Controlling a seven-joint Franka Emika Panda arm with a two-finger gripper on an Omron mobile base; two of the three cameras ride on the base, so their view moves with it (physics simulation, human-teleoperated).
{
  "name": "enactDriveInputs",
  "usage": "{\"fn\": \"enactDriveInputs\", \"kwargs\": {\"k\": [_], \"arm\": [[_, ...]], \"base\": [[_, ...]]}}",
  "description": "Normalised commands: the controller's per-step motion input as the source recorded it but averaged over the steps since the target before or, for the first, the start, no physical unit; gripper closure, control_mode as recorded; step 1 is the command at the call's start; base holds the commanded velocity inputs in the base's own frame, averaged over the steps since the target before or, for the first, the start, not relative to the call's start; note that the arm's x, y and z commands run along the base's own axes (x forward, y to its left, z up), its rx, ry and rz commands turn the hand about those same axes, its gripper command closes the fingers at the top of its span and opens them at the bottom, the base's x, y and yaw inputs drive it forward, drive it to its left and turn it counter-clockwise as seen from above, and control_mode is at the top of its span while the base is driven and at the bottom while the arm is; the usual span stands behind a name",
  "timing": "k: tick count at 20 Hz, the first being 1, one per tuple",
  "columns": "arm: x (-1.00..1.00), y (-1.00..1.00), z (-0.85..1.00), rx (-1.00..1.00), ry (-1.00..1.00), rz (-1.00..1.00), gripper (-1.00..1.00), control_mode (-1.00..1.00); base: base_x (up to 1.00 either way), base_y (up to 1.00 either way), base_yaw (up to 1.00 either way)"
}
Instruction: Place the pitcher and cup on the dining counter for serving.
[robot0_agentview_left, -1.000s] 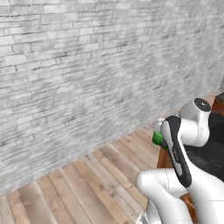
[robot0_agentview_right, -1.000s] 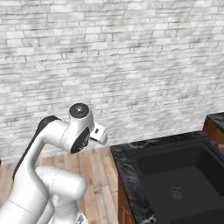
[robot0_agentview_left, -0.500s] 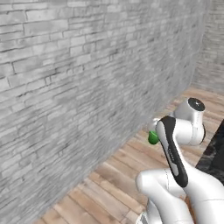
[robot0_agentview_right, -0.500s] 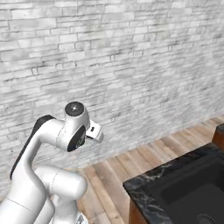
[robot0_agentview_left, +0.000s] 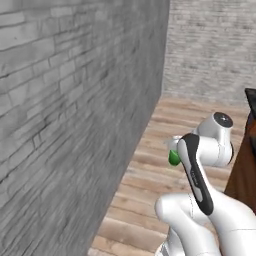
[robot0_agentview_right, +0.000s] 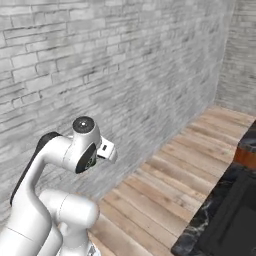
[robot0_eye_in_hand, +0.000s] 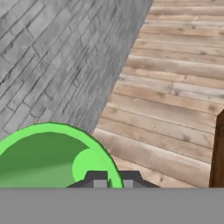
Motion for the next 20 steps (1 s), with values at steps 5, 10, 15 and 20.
{"fn": "enactDriveInputs", "kwargs": {"k": [5, 10, 15, 20], "arm": [[0.0, 0.0, 0.0, 0.0, 0.0, 0.0, 1.0, 1.0], [0.0, 0.0, 0.0, 0.0, 0.0, 0.0, 1.0, 1.0], [0.0, 0.0, 0.0, 0.0, 0.0, 0.0, 1.0, 1.0], [0.0, 0.0, 0.0, 0.0, 0.0, 0.0, 1.0, 1.0]], "base": [[0.84, 0.37, -0.67], [0.78, 0.38, -0.69], [0.76, 0.45, -0.71], [0.81, 0.46, -0.69]]}}
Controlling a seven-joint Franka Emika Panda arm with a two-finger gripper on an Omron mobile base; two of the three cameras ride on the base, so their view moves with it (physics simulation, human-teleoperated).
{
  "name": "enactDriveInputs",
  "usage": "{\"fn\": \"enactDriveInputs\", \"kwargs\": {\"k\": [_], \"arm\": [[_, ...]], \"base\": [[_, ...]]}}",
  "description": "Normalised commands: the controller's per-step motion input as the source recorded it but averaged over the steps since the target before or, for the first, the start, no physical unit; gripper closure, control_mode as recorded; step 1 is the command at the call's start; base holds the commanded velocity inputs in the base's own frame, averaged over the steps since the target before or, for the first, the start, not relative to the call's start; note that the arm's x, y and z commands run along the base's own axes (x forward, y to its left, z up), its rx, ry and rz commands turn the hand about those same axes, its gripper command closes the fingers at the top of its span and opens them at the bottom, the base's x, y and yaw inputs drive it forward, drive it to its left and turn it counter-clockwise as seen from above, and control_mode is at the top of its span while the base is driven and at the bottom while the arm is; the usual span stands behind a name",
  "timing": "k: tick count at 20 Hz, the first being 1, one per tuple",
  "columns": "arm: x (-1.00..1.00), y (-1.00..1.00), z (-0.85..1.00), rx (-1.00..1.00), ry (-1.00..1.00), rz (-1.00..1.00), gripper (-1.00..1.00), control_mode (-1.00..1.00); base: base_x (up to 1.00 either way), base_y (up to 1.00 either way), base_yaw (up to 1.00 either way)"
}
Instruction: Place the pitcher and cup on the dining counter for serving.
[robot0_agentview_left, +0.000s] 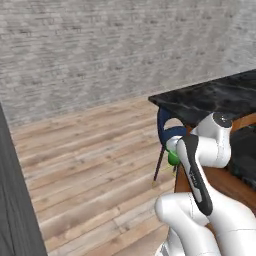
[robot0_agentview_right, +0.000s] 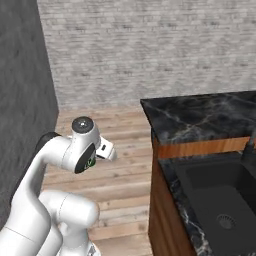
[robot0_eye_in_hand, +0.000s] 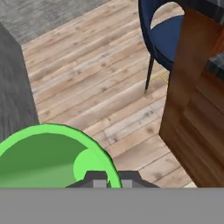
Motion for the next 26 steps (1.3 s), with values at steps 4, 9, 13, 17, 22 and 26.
{"fn": "enactDriveInputs", "kwargs": {"k": [4, 9, 13, 17, 22, 26], "arm": [[0.0, 0.0, 0.0, 0.0, 0.0, 0.0, 1.0, 1.0], [0.0, 0.0, 0.0, 0.0, 0.0, 0.0, 1.0, 1.0], [0.06, 0.17, 0.15, -0.02, 0.0, -0.14, 1.0, -1.0], [0.57, 0.29, 0.8, -0.05, 0.0, -0.6, 1.0, -1.0], [0.67, 0.01, 0.93, -0.01, 0.03, -0.56, 1.0, -1.0], [0.74, -0.14, 0.99, 0.03, 0.15, -0.39, 1.0, -1.0]], "base": [[0.88, 0.66, -0.67], [0.94, 0.94, -0.61], [0.32, 0.73, -0.4], [0.0, 0.0, 0.0], [0.0, 0.0, 0.0], [0.0, 0.0, 0.0]]}}
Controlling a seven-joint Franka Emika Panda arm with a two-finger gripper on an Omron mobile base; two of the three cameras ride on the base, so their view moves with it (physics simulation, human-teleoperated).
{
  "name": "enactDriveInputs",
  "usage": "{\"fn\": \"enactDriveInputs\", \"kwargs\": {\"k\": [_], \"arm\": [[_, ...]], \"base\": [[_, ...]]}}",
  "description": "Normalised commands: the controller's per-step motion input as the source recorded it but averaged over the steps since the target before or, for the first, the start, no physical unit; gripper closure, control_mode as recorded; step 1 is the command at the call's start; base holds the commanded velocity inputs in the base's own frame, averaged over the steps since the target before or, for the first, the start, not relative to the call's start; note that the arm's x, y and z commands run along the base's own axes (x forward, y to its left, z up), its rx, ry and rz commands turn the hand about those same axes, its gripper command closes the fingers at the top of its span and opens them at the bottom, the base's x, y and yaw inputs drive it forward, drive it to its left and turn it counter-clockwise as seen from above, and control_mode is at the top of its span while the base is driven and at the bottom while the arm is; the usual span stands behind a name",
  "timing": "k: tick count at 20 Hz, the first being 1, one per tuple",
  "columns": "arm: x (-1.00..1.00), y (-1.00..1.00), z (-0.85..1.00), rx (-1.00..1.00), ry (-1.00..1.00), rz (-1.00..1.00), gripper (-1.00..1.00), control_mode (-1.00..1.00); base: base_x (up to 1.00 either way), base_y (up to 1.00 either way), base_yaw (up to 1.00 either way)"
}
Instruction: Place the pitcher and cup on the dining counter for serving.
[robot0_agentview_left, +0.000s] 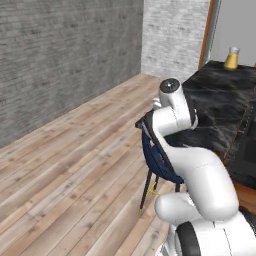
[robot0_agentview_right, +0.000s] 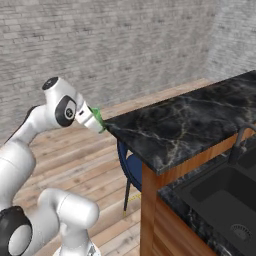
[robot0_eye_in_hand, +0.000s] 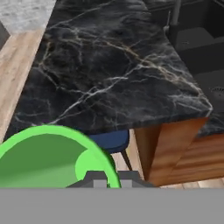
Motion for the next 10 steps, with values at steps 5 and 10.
{"fn": "enactDriveInputs", "kwargs": {"k": [5, 10], "arm": [[0.69, -0.86, 0.68, 0.19, 0.15, -0.11, 1.0, -1.0], [0.23, -1.0, 0.02, 0.28, 0.01, 0.05, 1.0, -1.0]], "base": [[0.0, 0.0, 0.0], [0.0, 0.0, 0.0]]}}
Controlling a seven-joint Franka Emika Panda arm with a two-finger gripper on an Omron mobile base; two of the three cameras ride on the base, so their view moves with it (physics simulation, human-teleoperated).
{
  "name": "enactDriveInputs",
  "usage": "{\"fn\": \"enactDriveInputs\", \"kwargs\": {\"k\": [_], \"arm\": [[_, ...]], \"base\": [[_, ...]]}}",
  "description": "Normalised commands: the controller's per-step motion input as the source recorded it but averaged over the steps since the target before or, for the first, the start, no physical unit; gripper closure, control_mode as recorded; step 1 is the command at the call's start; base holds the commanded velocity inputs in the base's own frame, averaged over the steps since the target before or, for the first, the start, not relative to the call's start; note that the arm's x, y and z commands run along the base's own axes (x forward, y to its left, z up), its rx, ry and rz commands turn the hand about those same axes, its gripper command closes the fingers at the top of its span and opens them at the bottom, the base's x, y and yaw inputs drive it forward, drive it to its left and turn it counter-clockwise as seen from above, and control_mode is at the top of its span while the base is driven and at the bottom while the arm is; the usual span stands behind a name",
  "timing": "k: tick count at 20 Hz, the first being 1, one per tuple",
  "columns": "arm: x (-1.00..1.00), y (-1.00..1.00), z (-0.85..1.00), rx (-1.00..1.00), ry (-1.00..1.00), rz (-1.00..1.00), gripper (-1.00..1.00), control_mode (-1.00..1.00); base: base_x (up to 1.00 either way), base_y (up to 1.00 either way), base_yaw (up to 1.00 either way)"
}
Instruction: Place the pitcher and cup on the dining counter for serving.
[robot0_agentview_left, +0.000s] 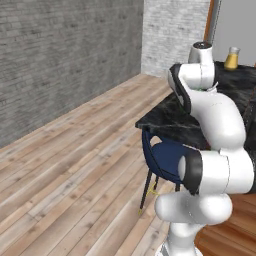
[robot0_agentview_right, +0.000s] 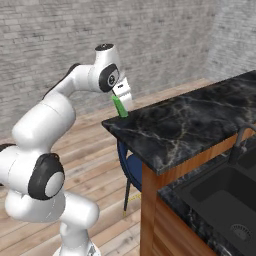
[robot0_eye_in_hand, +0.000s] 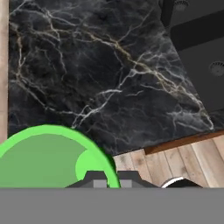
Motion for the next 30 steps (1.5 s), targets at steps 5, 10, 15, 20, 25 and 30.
{"fn": "enactDriveInputs", "kwargs": {"k": [5, 10, 15, 20, 25, 30], "arm": [[0.11, -0.44, -0.16, 0.01, -0.01, 0.01, 1.0, -1.0], [0.51, -0.58, -0.21, -0.01, 0.0, 0.0, 1.0, -1.0], [0.51, -0.76, -0.31, 0.0, 0.05, 0.0, 1.0, -1.0], [0.54, -0.72, -0.36, 0.06, 0.07, 0.0, 1.0, -1.0], [0.27, -0.45, -0.6, 0.07, 0.08, 0.0, 1.0, -1.0], [0.28, -0.24, -0.32, 0.09, 0.0, 0.0, 1.0, -1.0]], "base": [[0.0, 0.0, 0.0], [0.0, 0.0, 0.0], [0.0, 0.0, 0.0], [0.0, 0.0, 0.0], [0.0, 0.0, 0.0], [0.0, 0.0, 0.0]]}}
